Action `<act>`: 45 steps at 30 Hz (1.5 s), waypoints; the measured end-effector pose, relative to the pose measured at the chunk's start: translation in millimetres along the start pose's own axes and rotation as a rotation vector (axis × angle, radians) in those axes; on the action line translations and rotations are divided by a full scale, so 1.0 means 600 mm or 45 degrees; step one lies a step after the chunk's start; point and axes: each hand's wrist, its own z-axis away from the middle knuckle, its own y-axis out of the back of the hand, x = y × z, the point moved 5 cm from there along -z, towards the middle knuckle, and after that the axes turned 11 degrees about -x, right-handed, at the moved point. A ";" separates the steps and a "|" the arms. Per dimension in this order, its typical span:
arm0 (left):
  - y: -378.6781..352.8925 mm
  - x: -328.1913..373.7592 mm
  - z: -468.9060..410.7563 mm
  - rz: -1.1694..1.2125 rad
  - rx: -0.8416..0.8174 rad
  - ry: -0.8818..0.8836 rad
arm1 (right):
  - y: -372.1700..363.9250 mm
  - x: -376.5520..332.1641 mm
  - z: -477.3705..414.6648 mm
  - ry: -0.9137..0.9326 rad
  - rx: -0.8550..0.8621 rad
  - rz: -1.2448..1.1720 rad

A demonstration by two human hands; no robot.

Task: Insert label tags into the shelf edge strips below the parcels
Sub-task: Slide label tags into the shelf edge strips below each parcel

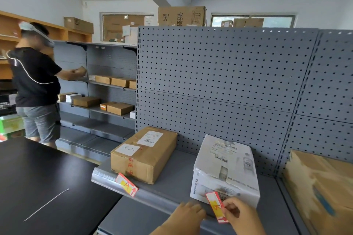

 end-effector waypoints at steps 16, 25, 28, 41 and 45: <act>-0.043 0.007 -0.012 -0.016 0.100 0.279 | -0.012 0.001 0.006 0.101 -0.124 0.423; -0.042 0.005 -0.008 -0.084 0.056 0.268 | -0.030 -0.014 0.009 0.159 -0.180 0.533; -0.025 0.010 0.007 0.042 0.062 0.204 | -0.028 -0.018 0.012 0.146 -0.198 0.534; -0.008 0.051 -0.017 0.113 -0.078 -0.047 | 0.032 -0.006 0.060 0.099 -0.112 0.581; 0.004 0.095 -0.046 0.138 0.017 -0.180 | 0.068 0.013 0.089 0.007 -0.059 0.616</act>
